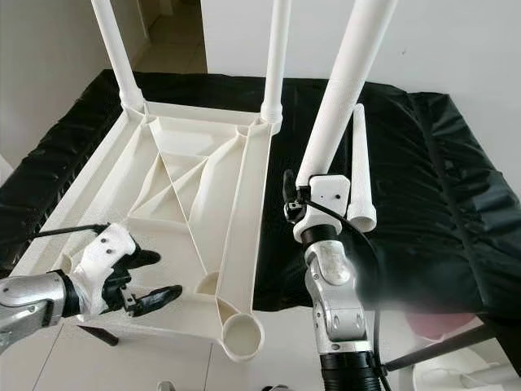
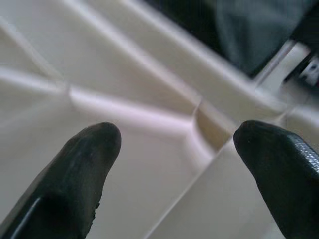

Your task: Building children table

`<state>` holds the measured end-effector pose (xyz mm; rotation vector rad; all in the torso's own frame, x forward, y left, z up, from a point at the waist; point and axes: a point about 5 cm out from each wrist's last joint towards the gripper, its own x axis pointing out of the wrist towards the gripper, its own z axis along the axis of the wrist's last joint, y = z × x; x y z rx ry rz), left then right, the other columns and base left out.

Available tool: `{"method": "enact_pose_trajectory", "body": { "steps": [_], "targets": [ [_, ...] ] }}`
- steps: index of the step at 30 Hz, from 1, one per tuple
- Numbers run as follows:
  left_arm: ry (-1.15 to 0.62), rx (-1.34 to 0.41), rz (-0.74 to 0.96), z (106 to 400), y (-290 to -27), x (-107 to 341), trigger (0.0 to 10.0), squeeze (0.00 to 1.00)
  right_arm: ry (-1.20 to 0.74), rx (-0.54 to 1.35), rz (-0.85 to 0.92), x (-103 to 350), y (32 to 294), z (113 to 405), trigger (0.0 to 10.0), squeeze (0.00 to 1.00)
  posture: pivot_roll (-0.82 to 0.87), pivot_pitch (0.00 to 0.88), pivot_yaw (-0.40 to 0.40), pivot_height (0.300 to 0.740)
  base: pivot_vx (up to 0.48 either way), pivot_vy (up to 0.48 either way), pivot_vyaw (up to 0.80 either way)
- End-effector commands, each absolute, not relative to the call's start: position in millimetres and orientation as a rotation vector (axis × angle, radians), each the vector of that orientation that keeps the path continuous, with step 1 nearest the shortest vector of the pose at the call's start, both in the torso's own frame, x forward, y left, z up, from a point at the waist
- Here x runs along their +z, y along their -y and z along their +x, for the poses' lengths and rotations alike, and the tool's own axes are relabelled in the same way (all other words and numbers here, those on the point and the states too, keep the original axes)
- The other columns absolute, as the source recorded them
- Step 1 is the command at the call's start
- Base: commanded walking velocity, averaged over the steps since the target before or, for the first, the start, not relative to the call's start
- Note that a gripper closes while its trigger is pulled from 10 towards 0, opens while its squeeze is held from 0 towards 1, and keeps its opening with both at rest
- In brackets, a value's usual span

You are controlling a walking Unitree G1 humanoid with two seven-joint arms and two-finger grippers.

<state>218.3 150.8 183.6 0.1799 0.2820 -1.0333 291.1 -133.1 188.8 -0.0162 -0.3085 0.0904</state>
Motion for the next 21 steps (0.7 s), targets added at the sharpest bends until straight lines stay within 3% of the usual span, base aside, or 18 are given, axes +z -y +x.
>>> {"method": "enact_pose_trajectory", "body": {
  "steps": [1,10,21],
  "targets": [
    [-0.308,-1.258,0.138,205.7,-146.3,185.4,10.0,0.00,0.323,0.101,-0.010,190.7,131.3,291.8,10.0,0.00,0.04,0.100,-0.015,0.740,0.000,0.000,0.00],
    [-0.428,-1.249,0.256,200.0,-147.5,161.5,10.0,0.00,0.320,0.107,-0.015,190.6,131.7,293.1,10.0,0.00,0.04,0.104,-0.017,0.740,0.000,0.000,0.00],
    [-0.463,-1.080,0.364,222.1,-154.1,143.2,10.0,0.00,0.323,0.107,-0.020,191.4,132.1,294.2,10.0,0.00,0.03,0.101,-0.020,0.740,0.000,0.000,0.00]
  ]
}}
